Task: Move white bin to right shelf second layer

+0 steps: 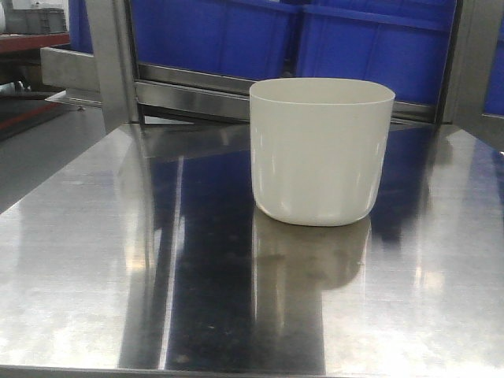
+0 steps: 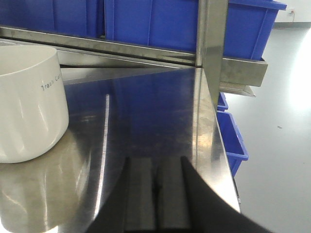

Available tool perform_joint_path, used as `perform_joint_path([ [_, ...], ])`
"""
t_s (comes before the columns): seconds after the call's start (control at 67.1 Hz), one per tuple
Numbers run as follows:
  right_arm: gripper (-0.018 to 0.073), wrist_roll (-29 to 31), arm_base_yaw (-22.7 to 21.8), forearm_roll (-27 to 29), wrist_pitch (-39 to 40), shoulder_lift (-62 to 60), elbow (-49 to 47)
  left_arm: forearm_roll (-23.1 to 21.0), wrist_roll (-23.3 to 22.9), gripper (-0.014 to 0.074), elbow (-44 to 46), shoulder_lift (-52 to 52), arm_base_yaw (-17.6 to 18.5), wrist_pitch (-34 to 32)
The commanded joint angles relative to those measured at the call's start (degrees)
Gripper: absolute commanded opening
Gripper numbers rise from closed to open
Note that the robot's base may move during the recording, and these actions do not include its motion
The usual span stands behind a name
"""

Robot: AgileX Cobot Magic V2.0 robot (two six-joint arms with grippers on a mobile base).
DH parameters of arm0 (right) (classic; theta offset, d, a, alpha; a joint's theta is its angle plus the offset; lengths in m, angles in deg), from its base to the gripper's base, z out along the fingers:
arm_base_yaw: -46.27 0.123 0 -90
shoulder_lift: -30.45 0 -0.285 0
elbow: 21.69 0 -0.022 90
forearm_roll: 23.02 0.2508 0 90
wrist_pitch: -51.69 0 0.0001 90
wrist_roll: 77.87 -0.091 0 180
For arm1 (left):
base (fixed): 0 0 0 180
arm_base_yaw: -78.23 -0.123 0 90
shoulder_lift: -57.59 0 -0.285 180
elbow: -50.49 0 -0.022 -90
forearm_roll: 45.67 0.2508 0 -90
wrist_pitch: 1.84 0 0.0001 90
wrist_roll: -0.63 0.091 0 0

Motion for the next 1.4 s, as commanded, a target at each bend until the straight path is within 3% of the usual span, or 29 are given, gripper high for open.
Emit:
perform_joint_path([
  [0.0,0.0049,0.3,0.0,-0.6,5.7,-1.1,-0.9,0.0,-0.2,0.0085,-2.1,-0.9,0.3,-4.9],
  [0.238,0.0049,0.3,0.0,-0.6,5.6,-1.1,-1.3,0.0,-0.2,0.0085,-2.1,-0.9,0.3,-4.9],
  [0.477,0.0049,0.3,0.0,-0.6,-6.1,3.8,-8.7,0.0,-0.2,0.0085,-2.1,-0.9,0.3,-4.9],
  [0.715,0.0049,0.6,0.0,-0.6,-18.8,20.6,-17.2,0.0,-0.2,0.0085,-2.1,-0.9,0.3,-4.9],
  [0.983,0.0049,1.0,0.0,0.3,-11.0,39.1,-23.7,0.0,-0.2,0.0085,-2.1,-0.9,0.3,-4.9],
  [1.147,0.0049,0.9,0.0,0.6,-15.1,50.2,-31.7,0.0,-0.2,0.0085,-2.1,-0.9,0.3,-4.9],
  [1.311,0.0049,-3.1,1.2,-1.7,-23.3,59.7,-40.9,0.0,-0.2,0.0085,-2.1,-0.9,0.3,-4.9],
  [1.386,0.0051,-10.3,3.3,-6.3,-27.0,64.1,-46.0,0.0,-0.2,0.0085,-2.1,-0.9,0.3,-4.9],
])
